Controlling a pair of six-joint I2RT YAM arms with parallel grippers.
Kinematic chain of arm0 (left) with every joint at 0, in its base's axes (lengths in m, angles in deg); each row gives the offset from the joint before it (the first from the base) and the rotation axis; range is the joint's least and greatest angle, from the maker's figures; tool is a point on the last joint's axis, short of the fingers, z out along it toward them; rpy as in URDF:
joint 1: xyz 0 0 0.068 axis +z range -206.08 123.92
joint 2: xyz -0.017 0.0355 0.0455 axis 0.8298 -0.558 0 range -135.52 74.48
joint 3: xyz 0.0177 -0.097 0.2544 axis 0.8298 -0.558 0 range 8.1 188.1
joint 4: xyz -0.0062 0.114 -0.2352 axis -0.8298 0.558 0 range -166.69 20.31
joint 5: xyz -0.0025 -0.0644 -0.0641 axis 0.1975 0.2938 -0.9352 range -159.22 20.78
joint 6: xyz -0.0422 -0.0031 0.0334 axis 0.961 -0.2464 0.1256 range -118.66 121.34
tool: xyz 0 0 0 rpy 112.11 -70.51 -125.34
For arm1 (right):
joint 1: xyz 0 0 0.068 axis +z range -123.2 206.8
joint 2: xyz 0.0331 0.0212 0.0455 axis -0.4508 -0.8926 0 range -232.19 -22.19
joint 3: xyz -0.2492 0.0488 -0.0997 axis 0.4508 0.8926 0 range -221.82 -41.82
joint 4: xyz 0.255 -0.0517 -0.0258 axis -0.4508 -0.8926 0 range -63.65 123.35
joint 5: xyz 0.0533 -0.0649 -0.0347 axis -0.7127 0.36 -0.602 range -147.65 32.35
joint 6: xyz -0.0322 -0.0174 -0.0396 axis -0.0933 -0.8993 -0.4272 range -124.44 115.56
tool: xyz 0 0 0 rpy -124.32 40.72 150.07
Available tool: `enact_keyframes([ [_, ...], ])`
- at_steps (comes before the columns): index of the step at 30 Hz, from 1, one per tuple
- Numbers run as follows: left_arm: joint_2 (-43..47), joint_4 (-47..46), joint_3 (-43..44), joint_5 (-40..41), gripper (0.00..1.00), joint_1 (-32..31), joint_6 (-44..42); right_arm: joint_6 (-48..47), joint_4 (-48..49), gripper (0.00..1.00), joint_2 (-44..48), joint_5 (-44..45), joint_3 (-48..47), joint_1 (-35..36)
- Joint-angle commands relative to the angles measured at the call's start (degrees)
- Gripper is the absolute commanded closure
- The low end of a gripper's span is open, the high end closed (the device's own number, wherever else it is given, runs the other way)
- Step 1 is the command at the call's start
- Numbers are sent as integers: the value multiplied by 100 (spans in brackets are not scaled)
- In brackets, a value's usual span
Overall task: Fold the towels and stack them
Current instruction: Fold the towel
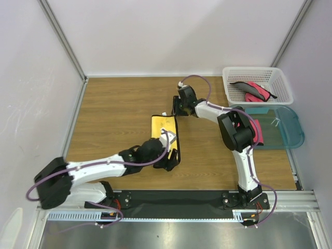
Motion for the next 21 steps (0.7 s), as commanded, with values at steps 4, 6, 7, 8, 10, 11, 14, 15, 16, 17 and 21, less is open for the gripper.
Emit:
enact_keyframes([
  [4, 1165, 727, 201, 917, 27, 167, 589, -182, -182, 53, 1131, -601, 262, 4],
  [6, 1315, 789, -27, 1128, 30, 326, 1001, -182, -111, 53, 1421, -768, 464, 92],
  [7, 1358, 755, -228, 1146, 32, 378, 1151, -208, -102, 53, 1483, -804, 526, 127],
  [8, 1411, 694, -343, 1129, 34, 492, 1300, -217, -102, 53, 1570, -830, 561, 188],
  [10, 1561, 318, -702, 1033, 42, 581, 1705, -208, -15, 53, 1606, -892, 693, 373],
  [11, 1622, 115, -835, 980, 45, 651, 1793, -147, 64, 54, 1606, -909, 755, 434],
  [14, 1746, -501, -1196, 856, 55, 739, 2162, 89, 363, 57, 1449, -1190, 939, 593],
  [15, 1746, -520, -1214, 900, 57, 739, 2207, 152, 442, 58, 1405, -1252, 966, 619],
  [16, 1702, -537, -1240, 909, 60, 748, 2233, 204, 582, 59, 1343, -1313, 975, 689],
  [17, 1676, -581, -1249, 822, 61, 757, 2233, 231, 636, 60, 1273, -1375, 966, 716],
  [21, 1342, -854, -1337, 505, 69, 844, 2259, 337, 680, 62, 808, -1525, 747, 839],
])
